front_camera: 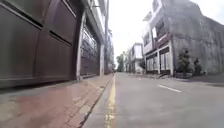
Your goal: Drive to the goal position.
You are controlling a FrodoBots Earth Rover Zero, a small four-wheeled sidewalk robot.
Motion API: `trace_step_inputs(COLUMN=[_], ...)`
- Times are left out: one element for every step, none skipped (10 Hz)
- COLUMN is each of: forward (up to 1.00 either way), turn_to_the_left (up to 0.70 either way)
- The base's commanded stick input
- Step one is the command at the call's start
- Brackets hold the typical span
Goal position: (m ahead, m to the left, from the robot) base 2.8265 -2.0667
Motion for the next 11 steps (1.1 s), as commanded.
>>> trace_step_inputs(forward=[0.45,0.45,0.45,0.45,0.45,0.45,0.45,0.45,0.45,0.45,0.45], turn_to_the_left=[0.0,0.0,0.0,0.0,0.0,0.0,0.0,0.0,0.0,0.0,0.0])
